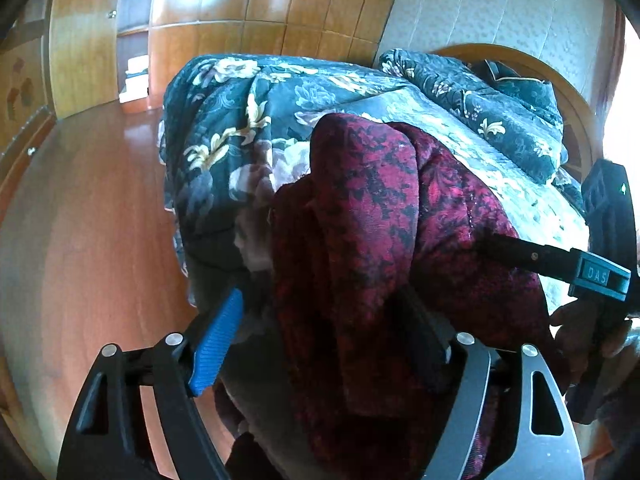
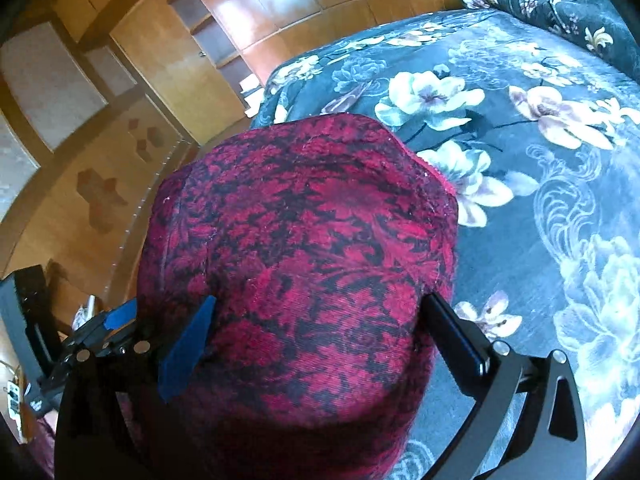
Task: Fold small clothes
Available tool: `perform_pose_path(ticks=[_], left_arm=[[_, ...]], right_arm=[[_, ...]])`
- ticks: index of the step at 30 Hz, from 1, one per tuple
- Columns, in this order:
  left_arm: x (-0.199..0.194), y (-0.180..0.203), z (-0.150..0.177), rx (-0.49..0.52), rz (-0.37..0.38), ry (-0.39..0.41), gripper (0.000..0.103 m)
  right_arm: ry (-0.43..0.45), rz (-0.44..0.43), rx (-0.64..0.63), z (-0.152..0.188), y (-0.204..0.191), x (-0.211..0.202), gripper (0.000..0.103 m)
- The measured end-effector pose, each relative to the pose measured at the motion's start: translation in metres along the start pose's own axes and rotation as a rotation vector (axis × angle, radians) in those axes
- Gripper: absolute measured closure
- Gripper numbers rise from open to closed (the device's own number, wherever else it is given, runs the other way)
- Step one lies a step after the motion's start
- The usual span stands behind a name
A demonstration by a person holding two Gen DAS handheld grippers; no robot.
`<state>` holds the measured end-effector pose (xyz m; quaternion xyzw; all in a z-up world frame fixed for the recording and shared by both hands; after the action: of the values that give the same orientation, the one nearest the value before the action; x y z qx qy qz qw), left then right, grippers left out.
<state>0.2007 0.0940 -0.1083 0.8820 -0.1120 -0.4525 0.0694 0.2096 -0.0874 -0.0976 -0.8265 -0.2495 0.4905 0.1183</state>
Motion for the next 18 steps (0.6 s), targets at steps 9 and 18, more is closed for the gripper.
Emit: perform_pose_path(ticks=[9, 18], left_arm=[[0.02, -0.009, 0.009, -0.07, 0.125, -0.053, 0.014], [0.041, -0.013, 0.014, -0.173, 0.332, -0.116, 0.013]], right_arm=[[-0.07, -0.174, 0.082, 0.023, 0.016, -0.003, 0.002], [-0.079, -0.397, 0.185, 0.029, 0.023, 0.012, 0.002]])
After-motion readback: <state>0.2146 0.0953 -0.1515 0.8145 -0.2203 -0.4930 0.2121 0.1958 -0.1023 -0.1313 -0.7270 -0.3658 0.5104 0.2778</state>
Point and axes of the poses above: each gripper's, at about its wrist camera, not at the fingertips, and x roughly the way its jaws point, y to its right, z to its underside, the point moved 10 cm from there along x, roughly the way its jaws point, and after that the axes turned 7 degrees about -y, right-handed, at the moved point
